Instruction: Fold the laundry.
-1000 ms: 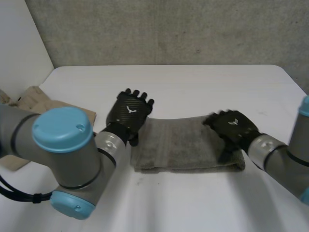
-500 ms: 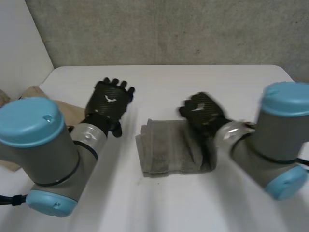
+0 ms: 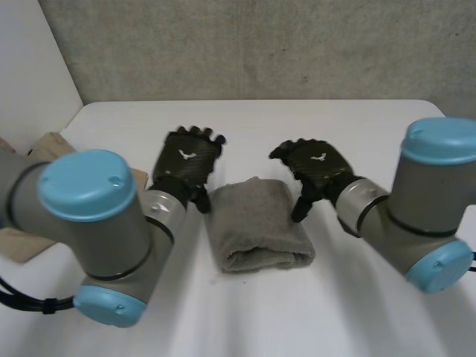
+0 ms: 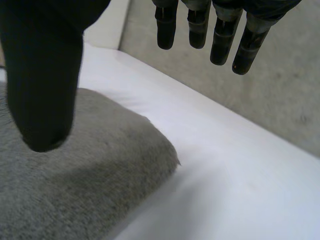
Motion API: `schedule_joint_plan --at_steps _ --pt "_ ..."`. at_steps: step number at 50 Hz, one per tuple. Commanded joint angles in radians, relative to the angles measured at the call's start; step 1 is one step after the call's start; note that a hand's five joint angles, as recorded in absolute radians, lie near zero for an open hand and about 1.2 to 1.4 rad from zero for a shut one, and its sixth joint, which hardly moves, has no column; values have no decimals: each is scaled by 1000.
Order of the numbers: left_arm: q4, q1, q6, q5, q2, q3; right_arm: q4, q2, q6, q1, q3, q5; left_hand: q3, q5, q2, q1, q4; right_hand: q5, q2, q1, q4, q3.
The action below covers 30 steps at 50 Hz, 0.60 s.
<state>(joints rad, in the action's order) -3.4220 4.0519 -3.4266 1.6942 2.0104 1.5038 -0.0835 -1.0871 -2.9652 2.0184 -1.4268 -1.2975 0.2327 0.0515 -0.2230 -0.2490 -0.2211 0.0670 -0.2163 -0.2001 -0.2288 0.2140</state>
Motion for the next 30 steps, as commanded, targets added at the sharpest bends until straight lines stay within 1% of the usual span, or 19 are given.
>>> schedule_joint_plan --at_steps 1,2,6,13,18,24,28,30 --pt "125 -47 115 -37 168 -117 137 137 -18 -29 92 29 -13 -7 4 30 2 -67 42 26 54 -39" --pt "160 -47 127 -37 197 -129 145 150 -15 -29 97 29 -19 -12 9 35 8 -67 42 26 54 -39" --pt "213 -44 130 -37 240 -137 163 199 -2 -29 121 27 -22 -15 12 38 11 -67 42 26 54 -39" --pt "234 -16 125 -34 223 -143 175 197 73 -35 118 26 -19 -12 9 35 8 -67 42 26 54 -39" --pt "291 19 122 -37 202 -149 206 181 133 -43 114 23 -22 -15 12 38 10 -67 42 26 54 -39" --pt "308 24 121 -48 127 -140 205 104 138 -44 62 32 -43 -36 33 59 31 -67 42 26 54 -39" --pt "299 24 125 -70 30 -142 157 30 126 -44 -9 26 -46 -39 36 62 34 -67 42 26 54 -39" --pt "296 24 130 -102 -27 -149 107 -22 100 -46 -64 7 -46 -39 36 62 34 -67 42 26 54 -39"
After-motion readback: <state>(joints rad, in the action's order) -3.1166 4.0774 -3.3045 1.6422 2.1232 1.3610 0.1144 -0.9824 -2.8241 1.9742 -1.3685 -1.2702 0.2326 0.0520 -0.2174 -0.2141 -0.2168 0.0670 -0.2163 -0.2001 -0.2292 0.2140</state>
